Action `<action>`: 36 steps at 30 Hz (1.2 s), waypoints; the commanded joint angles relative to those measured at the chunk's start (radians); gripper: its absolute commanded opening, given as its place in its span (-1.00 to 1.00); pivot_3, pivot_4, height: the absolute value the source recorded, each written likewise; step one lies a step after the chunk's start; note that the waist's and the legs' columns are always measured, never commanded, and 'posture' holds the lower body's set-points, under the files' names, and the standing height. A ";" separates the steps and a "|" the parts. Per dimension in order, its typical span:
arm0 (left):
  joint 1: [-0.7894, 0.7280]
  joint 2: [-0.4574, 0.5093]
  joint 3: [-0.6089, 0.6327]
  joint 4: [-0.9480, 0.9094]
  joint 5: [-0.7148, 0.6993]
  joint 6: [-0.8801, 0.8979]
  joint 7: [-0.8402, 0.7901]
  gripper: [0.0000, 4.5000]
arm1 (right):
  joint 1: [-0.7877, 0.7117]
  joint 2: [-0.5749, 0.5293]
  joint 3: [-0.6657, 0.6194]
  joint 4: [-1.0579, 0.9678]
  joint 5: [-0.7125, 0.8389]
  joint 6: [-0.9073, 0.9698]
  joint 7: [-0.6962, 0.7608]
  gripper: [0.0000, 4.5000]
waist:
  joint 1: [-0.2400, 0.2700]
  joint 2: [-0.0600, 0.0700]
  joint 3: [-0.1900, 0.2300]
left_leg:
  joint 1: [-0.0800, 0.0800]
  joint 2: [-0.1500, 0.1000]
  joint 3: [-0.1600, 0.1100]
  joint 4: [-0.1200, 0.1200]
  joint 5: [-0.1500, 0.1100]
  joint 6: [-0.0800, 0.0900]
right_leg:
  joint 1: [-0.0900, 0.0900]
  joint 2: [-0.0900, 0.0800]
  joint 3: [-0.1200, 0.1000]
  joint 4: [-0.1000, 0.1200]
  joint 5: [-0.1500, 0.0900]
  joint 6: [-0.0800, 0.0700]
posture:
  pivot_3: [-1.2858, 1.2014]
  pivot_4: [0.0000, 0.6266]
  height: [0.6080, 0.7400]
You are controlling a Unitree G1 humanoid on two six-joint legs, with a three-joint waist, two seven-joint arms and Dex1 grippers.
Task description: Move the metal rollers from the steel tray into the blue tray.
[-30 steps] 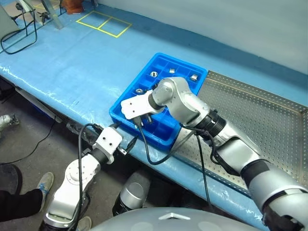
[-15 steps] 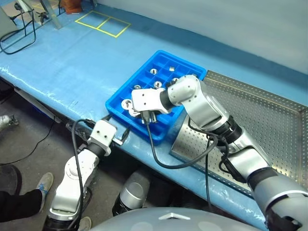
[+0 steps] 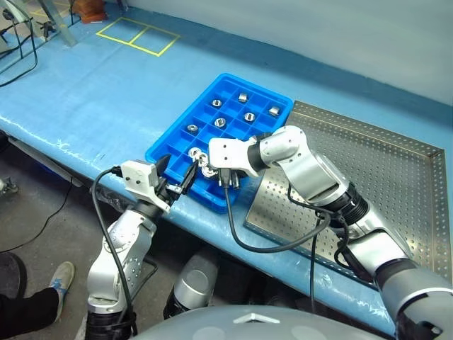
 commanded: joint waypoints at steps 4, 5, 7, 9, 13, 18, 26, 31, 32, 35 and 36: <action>-0.027 -0.041 0.026 -0.015 -0.129 0.025 0.008 0.80 | -0.022 0.010 -0.084 -0.095 0.121 0.032 -0.008 -0.54 | -0.011 0.000 0.000 | 0.003 0.000 0.000 0.000 0.000 0.000 | 0.003 0.000 0.000 0.000 0.000 0.000 | 0.39 -0.52 1.00; -0.029 -0.045 0.029 -0.014 -0.145 0.025 0.007 0.80 | -0.021 0.008 -0.084 -0.097 0.129 0.033 -0.010 -0.54 | -0.015 0.000 0.000 | 0.004 0.000 0.000 0.000 0.000 0.000 | 0.004 0.000 0.000 0.000 0.000 0.000 | 0.39 -0.52 1.00; -0.033 -0.060 0.040 -0.020 -0.194 0.027 0.009 0.80 | -0.018 0.004 -0.082 -0.107 0.150 0.038 -0.009 -0.54 | -0.021 0.000 0.000 | 0.006 0.000 0.000 0.000 0.000 0.000 | 0.006 0.000 0.000 -0.001 0.000 -0.001 | 0.40 -0.52 1.00; -0.040 -0.070 0.052 -0.021 -0.245 0.037 0.014 0.80 | -0.012 -0.001 -0.078 -0.120 0.177 0.044 0.001 -0.54 | -0.025 0.000 0.001 | 0.007 0.000 0.000 0.000 0.000 0.000 | 0.007 0.000 0.000 -0.001 0.000 -0.001 | 0.40 -0.52 1.00; -0.064 -0.070 0.054 -0.009 -0.315 0.064 0.019 0.80 | -0.004 0.000 -0.085 -0.141 0.244 0.059 0.011 -0.54 | -0.037 -0.001 0.001 | 0.010 0.000 -0.001 0.000 0.000 0.001 | 0.009 0.000 0.000 -0.001 0.000 -0.001 | 0.40 -0.52 1.00; -0.108 -0.121 0.079 0.022 -0.464 0.095 0.060 0.80 | 0.000 -0.019 -0.068 -0.154 0.281 0.074 0.008 -0.54 | -0.041 -0.001 0.001 | 0.010 0.000 -0.002 0.000 0.000 0.001 | 0.010 0.000 0.000 -0.001 0.000 -0.001 | 0.40 -0.52 1.00; -0.140 -0.165 0.103 0.060 -0.607 0.117 0.112 -0.35 | 0.011 -0.035 -0.062 -0.157 0.299 0.072 -0.022 -0.54 | -0.046 -0.004 0.003 | 0.011 0.000 -0.002 0.000 0.000 0.001 | 0.011 0.000 0.000 -0.001 0.000 -0.001 | 0.39 -0.52 1.00; -0.138 -0.166 0.124 0.072 -0.651 0.112 0.163 -0.39 | 0.015 -0.034 -0.072 -0.160 0.325 0.067 -0.037 -0.54 | -0.049 -0.004 0.003 | 0.011 0.000 -0.003 0.000 0.000 0.001 | 0.011 0.000 0.000 -0.001 0.000 -0.001 | 0.39 -0.52 1.00; -0.137 -0.161 0.123 0.072 -0.647 0.109 0.170 -0.39 | 0.017 -0.033 -0.076 -0.160 0.331 0.064 -0.040 -0.54 | -0.049 -0.004 0.003 | 0.011 0.000 -0.003 0.001 0.000 0.001 | 0.011 0.000 0.000 -0.001 0.000 -0.001 | 0.40 -0.52 1.00; -0.137 -0.176 0.142 0.074 -0.623 0.065 0.207 -0.39 | 0.020 -0.021 -0.095 -0.154 0.344 0.053 -0.059 -0.54 | -0.049 -0.005 0.004 | 0.011 0.000 -0.003 0.001 0.000 0.001 | 0.012 0.000 0.000 -0.001 0.000 -0.001 | 0.40 -0.52 1.00; -0.137 -0.187 0.155 0.071 -0.626 0.040 0.214 -0.39 | 0.024 -0.012 -0.105 -0.150 0.348 0.044 -0.071 -0.54 | -0.049 -0.005 0.004 | 0.011 0.000 -0.003 0.001 0.000 0.001 | 0.012 0.000 0.000 -0.001 0.000 -0.001 | 0.40 -0.52 1.00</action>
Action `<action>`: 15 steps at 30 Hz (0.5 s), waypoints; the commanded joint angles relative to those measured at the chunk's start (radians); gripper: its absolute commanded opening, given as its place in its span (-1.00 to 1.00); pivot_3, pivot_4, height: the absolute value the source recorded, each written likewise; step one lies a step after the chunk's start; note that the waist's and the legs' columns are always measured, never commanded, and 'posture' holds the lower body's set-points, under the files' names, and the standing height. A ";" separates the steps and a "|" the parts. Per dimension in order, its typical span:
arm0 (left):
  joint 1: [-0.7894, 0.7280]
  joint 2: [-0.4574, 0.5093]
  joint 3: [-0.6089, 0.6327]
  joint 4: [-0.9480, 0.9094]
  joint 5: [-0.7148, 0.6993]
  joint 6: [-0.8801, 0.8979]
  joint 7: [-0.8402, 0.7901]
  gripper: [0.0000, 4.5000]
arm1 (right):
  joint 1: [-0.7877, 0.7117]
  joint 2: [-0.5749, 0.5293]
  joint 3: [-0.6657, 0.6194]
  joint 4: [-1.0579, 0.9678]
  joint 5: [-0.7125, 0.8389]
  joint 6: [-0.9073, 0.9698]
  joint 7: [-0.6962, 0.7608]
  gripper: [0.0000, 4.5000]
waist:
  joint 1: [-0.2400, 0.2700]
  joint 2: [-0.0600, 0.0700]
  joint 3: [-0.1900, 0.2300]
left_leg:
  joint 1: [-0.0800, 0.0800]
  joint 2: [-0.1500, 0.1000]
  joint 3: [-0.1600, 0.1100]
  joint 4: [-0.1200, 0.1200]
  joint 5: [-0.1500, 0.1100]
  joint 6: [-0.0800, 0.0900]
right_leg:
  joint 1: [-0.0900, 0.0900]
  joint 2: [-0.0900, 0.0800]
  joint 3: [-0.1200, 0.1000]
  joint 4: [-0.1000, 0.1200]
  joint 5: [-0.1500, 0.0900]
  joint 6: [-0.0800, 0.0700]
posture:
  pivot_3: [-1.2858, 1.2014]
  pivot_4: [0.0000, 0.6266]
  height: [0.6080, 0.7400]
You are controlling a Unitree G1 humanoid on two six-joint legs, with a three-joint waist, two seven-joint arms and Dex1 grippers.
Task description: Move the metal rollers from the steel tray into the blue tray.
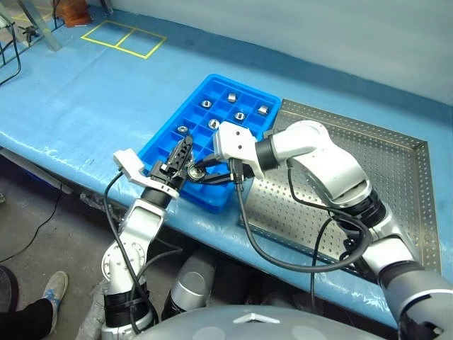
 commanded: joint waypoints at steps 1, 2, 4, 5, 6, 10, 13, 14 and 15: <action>-0.021 -0.051 0.035 -0.026 -0.015 -0.093 0.032 -0.39 | 0.000 0.040 -0.060 -0.028 0.050 -0.040 -0.037 -0.54 | 0.001 0.000 0.000 | 0.000 0.000 0.000 0.000 0.000 0.000 | 0.000 0.000 0.000 0.000 0.000 0.000 | 0.41 -0.52 1.00; -0.022 -0.059 0.046 -0.027 -0.027 -0.116 0.037 -0.39 | 0.004 0.050 -0.071 -0.023 0.055 -0.047 -0.049 -0.54 | 0.000 0.000 0.000 | 0.000 0.000 0.000 0.000 0.000 0.000 | 0.000 0.000 0.000 0.000 0.000 0.000 | 0.41 -0.52 1.00; -0.038 -0.092 0.091 -0.029 -0.034 -0.212 0.053 -0.39 | 0.015 0.107 -0.124 -0.001 0.082 -0.063 -0.107 -0.54 | 0.000 -0.001 0.001 | 0.000 0.000 0.000 0.000 0.000 0.000 | 0.000 0.000 0.000 0.000 0.000 0.000 | 0.41 -0.52 1.00; -0.051 -0.113 0.118 -0.026 -0.032 -0.277 0.070 -0.39 | 0.019 0.149 -0.160 0.016 0.105 -0.076 -0.142 -0.54 | 0.000 -0.001 0.001 | 0.000 0.000 0.000 0.000 0.000 0.000 | 0.000 0.000 0.000 0.000 0.000 0.000 | 0.41 -0.52 1.00; -0.069 -0.142 0.154 -0.021 -0.029 -0.364 0.091 -0.39 | 0.018 0.212 -0.214 0.042 0.139 -0.081 -0.200 -0.54 | 0.000 -0.001 0.001 | 0.000 0.001 0.000 -0.001 0.000 0.000 | 0.000 0.001 0.000 0.000 0.000 0.000 | 0.41 -0.52 1.00; -0.138 -0.180 0.261 0.021 0.048 -0.677 0.183 -0.39 | -0.019 0.535 -0.487 0.144 0.300 -0.070 -0.588 -0.54 | -0.008 0.000 0.001 | 0.001 0.002 0.000 -0.003 0.000 0.000 | -0.001 0.002 0.000 0.000 0.000 -0.003 | 0.41 -0.52 1.00; -0.164 -0.129 0.264 0.060 0.219 -0.782 0.260 -0.39 | -0.012 0.638 -0.563 0.158 0.354 -0.071 -0.723 -0.54 | 0.020 -0.002 0.000 | 0.000 0.001 -0.001 -0.003 0.000 0.000 | 0.001 0.001 -0.001 -0.003 0.000 -0.002 | 0.41 -0.52 1.00; -0.158 -0.093 0.240 0.065 0.282 -0.778 0.270 -0.39 | 0.002 0.607 -0.512 0.145 0.321 -0.078 -0.703 -0.54 | 0.024 -0.002 0.000 | 0.000 -0.001 -0.001 -0.003 0.000 0.001 | 0.003 0.000 -0.001 -0.005 0.000 -0.003 | 0.40 -0.52 1.00; -0.142 -0.033 0.198 0.065 0.347 -0.730 0.270 -0.39 | 0.015 0.538 -0.418 0.124 0.270 -0.081 -0.646 -0.54 | 0.025 -0.002 0.000 | -0.002 -0.002 -0.001 -0.002 -0.001 0.002 | 0.003 -0.001 0.000 -0.008 0.000 -0.003 | 0.40 -0.52 1.00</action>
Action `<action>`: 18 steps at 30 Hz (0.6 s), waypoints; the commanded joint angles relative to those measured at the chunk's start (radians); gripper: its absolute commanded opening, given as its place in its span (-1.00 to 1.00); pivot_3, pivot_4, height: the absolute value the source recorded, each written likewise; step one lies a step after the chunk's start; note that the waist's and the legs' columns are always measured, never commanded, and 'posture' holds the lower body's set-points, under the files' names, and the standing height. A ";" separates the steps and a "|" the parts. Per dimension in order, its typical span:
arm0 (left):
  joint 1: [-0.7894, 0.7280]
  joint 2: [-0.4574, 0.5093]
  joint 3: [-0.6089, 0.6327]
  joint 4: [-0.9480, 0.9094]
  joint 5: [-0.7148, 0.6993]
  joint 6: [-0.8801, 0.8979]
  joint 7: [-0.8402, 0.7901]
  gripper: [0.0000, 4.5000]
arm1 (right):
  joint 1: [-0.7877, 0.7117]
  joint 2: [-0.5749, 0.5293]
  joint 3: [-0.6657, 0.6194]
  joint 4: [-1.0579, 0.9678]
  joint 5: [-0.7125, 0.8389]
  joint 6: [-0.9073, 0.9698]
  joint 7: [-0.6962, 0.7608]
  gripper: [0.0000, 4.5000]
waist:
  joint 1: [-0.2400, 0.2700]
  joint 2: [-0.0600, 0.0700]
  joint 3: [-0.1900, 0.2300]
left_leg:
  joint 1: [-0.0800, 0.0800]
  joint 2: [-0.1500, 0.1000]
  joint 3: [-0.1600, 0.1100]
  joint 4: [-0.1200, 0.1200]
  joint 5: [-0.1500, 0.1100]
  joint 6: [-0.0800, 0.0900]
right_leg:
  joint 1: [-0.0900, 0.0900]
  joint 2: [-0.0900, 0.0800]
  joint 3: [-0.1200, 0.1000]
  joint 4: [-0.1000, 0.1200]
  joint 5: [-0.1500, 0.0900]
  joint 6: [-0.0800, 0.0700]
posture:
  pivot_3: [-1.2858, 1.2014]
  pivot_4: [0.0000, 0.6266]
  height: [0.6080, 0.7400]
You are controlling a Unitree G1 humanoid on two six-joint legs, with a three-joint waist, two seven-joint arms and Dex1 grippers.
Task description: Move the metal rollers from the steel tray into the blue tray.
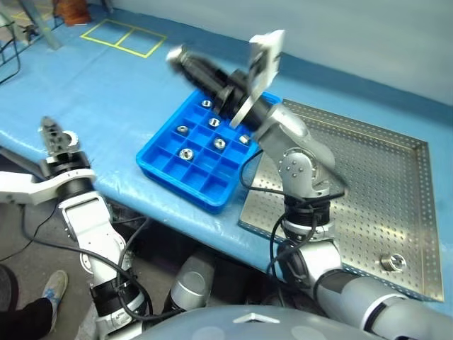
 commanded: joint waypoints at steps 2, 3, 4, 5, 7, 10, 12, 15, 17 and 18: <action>0.000 0.069 -0.147 -0.008 0.232 0.122 0.001 -0.39 | 0.040 -0.126 0.247 -0.081 -0.117 -0.042 0.120 -0.54 | -0.002 0.000 0.000 | -0.002 -0.002 0.000 0.000 0.002 0.002 | 0.002 0.000 0.002 -0.005 0.004 0.006 | 0.40 -0.52 1.00; 0.012 0.106 -0.173 -0.014 0.259 0.178 -0.005 -0.39 | 0.051 -0.151 0.276 -0.091 -0.114 -0.032 0.146 -0.54 | -0.007 0.000 0.000 | -0.001 -0.003 0.000 0.000 0.002 0.003 | 0.002 -0.001 0.004 -0.006 0.004 0.006 | 0.40 -0.52 1.00; 0.022 0.131 -0.191 -0.021 0.272 0.221 -0.011 -0.39 | 0.061 -0.166 0.292 -0.099 -0.107 -0.034 0.165 -0.54 | -0.011 0.000 0.000 | -0.001 -0.003 0.000 0.000 0.004 0.000 | 0.002 0.000 0.005 -0.006 0.007 0.011 | 0.40 -0.52 1.00; 0.032 0.161 -0.208 -0.031 0.284 0.264 -0.015 -0.39 | 0.069 -0.185 0.307 -0.104 -0.109 -0.042 0.179 -0.54 | -0.015 0.000 0.000 | -0.001 -0.003 -0.001 -0.001 0.004 0.000 | 0.002 0.000 0.005 -0.006 0.007 0.011 | 0.40 -0.52 1.00; 0.050 0.213 -0.236 -0.051 0.312 0.330 -0.028 -0.39 | 0.077 -0.204 0.322 -0.107 -0.115 -0.055 0.191 -0.54 | -0.025 0.000 0.000 | 0.000 -0.003 0.000 -0.002 0.004 0.000 | 0.001 0.001 0.005 -0.005 0.007 0.010 | 0.40 -0.52 1.00; 0.071 0.262 -0.269 -0.062 0.364 0.402 -0.035 -0.39 | 0.081 -0.238 0.358 -0.115 -0.124 -0.052 0.225 -0.54 | -0.034 0.001 0.000 | 0.000 -0.002 -0.001 -0.004 0.003 0.002 | 0.001 0.001 0.005 -0.005 0.007 0.009 | 0.40 -0.52 1.00; 0.081 0.275 -0.283 -0.056 0.399 0.435 -0.032 -0.39 | 0.081 -0.254 0.379 -0.120 -0.132 -0.055 0.244 -0.54 | -0.039 0.001 0.000 | 0.001 -0.002 -0.001 -0.004 0.003 0.002 | 0.000 0.001 0.005 -0.005 0.007 0.009 | 0.40 -0.52 1.00; 0.083 0.283 -0.307 -0.048 0.448 0.462 -0.045 -0.39 | 0.085 -0.275 0.410 -0.118 -0.168 -0.071 0.248 -0.54 | -0.039 0.001 0.000 | 0.001 -0.002 -0.001 -0.005 0.003 0.002 | 0.000 0.001 0.005 -0.005 0.007 0.009 | 0.40 -0.52 1.00; 0.075 0.282 -0.322 -0.041 0.478 0.467 -0.057 -0.39 | 0.090 -0.278 0.418 -0.115 -0.177 -0.081 0.247 -0.54 | -0.038 0.001 0.000 | 0.000 -0.003 -0.001 -0.005 0.003 0.002 | 0.000 0.001 0.005 -0.005 0.007 0.009 | 0.40 -0.52 1.00; 0.068 0.282 -0.330 -0.037 0.492 0.468 -0.065 -0.39 | 0.093 -0.279 0.421 -0.115 -0.181 -0.084 0.247 -0.54 | -0.037 0.001 0.000 | 0.000 -0.003 -0.001 -0.005 0.003 0.002 | 0.000 0.001 0.005 -0.005 0.007 0.009 | 0.40 -0.52 1.00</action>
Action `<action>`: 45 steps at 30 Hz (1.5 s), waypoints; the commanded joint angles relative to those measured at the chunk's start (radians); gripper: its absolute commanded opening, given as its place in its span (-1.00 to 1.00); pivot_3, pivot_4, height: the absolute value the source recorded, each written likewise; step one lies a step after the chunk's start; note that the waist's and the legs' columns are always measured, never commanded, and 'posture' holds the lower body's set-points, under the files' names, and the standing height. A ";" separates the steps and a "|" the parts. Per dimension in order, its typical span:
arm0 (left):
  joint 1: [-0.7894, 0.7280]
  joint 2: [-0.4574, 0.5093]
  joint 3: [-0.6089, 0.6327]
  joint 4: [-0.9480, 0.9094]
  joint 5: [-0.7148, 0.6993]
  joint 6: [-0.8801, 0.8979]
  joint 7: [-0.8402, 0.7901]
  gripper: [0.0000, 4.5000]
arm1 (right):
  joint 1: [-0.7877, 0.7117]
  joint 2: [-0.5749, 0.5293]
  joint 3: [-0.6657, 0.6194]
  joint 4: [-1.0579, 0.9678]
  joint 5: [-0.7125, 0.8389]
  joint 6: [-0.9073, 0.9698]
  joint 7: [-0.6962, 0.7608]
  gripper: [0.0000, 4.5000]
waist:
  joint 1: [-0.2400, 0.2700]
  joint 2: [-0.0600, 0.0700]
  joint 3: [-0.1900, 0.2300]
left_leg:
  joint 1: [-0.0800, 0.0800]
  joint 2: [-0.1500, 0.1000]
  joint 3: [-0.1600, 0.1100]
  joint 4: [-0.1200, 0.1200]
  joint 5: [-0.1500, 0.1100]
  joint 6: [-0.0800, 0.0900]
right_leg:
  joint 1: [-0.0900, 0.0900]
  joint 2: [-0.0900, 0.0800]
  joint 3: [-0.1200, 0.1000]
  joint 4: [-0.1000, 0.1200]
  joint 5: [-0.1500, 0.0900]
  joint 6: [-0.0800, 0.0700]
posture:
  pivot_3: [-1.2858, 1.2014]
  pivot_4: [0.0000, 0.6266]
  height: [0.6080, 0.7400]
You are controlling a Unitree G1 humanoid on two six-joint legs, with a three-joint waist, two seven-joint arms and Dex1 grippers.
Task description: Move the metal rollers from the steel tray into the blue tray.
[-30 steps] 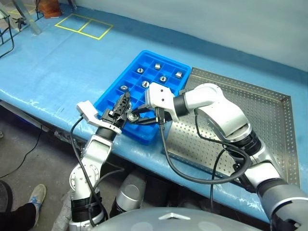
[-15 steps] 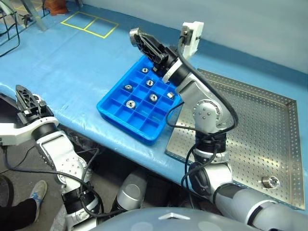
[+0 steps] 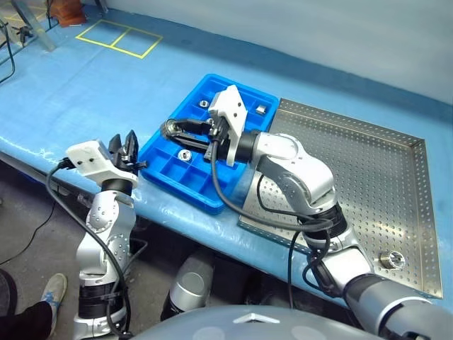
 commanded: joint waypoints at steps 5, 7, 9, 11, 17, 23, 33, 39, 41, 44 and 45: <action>-0.061 0.014 -0.049 0.007 0.140 -0.015 -0.048 -0.39 | 0.017 0.013 -0.001 -0.045 0.001 -0.036 0.009 -0.54 | 0.006 0.000 0.000 | 0.000 0.000 0.000 0.000 0.000 0.000 | 0.000 0.000 0.000 0.000 0.000 0.000 | 0.40 -0.52 1.00; -0.082 0.005 -0.046 0.030 0.166 -0.024 -0.045 -0.39 | 0.025 0.022 -0.005 -0.051 0.009 -0.031 0.009 -0.54 | 0.006 0.000 0.000 | 0.000 0.000 0.000 0.000 0.000 0.000 | 0.000 0.000 0.000 0.000 0.000 0.000 | 0.40 -0.52 1.00; -0.099 -0.001 -0.046 0.049 0.190 -0.031 -0.044 -0.39 | 0.030 0.023 -0.004 -0.054 0.006 -0.032 0.008 -0.54 | 0.004 0.000 0.000 | 0.000 0.000 0.000 0.000 0.000 0.000 | 0.000 0.000 0.000 0.000 0.000 0.000 | 0.39 -0.52 1.00; -0.115 -0.004 -0.048 0.071 0.218 -0.035 -0.043 -0.39 | 0.034 0.023 -0.003 -0.057 0.004 -0.033 0.005 -0.54 | 0.004 0.000 0.000 | 0.000 0.000 0.000 0.000 0.000 0.000 | 0.000 0.000 0.000 0.000 0.000 0.000 | 0.39 -0.52 1.00; -0.147 -0.026 -0.038 0.123 0.252 -0.045 -0.051 -0.39 | 0.043 0.019 -0.010 -0.069 0.007 -0.036 0.000 -0.54 | 0.003 0.000 0.000 | 0.000 0.000 0.000 0.000 0.000 0.000 | 0.000 0.000 0.000 0.000 0.000 0.000 | 0.37 -0.52 1.00; -0.142 -0.031 -0.040 0.107 0.255 -0.038 -0.078 0.35 | 0.050 0.002 -0.023 -0.067 -0.005 -0.033 -0.013 -0.54 | -0.002 0.000 0.000 | 0.000 0.000 0.000 0.000 0.000 0.000 | 0.000 0.000 0.000 0.000 0.000 -0.001 | 0.37 -0.52 1.00; -0.099 0.007 -0.033 0.000 0.223 -0.105 -0.216 0.62 | 0.065 -0.129 0.024 -0.040 -0.072 0.019 0.027 -0.54 | -0.004 0.000 0.000 | 0.000 0.000 0.000 0.001 0.000 0.000 | 0.000 0.000 0.000 0.001 0.001 -0.001 | 0.37 -0.52 1.00; -0.060 0.036 0.009 -0.049 0.220 -0.108 -0.247 0.62 | 0.079 -0.155 0.049 -0.042 -0.062 0.078 0.069 -0.54 | -0.006 0.000 0.000 | 0.000 0.000 0.000 0.001 0.000 0.000 | 0.000 0.000 0.000 0.001 0.002 -0.003 | 0.37 -0.52 1.00; -0.046 0.044 0.023 -0.067 0.219 -0.109 -0.257 0.62 | 0.085 -0.155 0.062 -0.039 -0.059 0.096 0.084 -0.54 | -0.009 0.000 0.000 | 0.000 0.000 0.000 0.002 0.000 0.000 | 0.000 0.000 0.000 0.001 0.002 -0.003 | 0.37 -0.52 1.00; -0.035 0.053 0.043 -0.085 0.223 -0.112 -0.263 0.62 | 0.091 -0.162 0.081 -0.029 -0.058 0.119 0.107 -0.54 | -0.008 0.000 0.000 | 0.000 0.000 0.000 0.002 0.000 0.000 | 0.000 0.000 0.000 0.001 0.001 -0.001 | 0.38 -0.52 1.00; -0.032 0.057 0.050 -0.092 0.224 -0.113 -0.263 0.62 | 0.094 -0.161 0.086 -0.018 -0.059 0.125 0.113 -0.54 | -0.008 0.000 0.000 | 0.000 0.000 0.000 0.002 0.000 0.000 | 0.000 0.000 0.000 0.001 0.001 -0.001 | 0.38 -0.52 1.00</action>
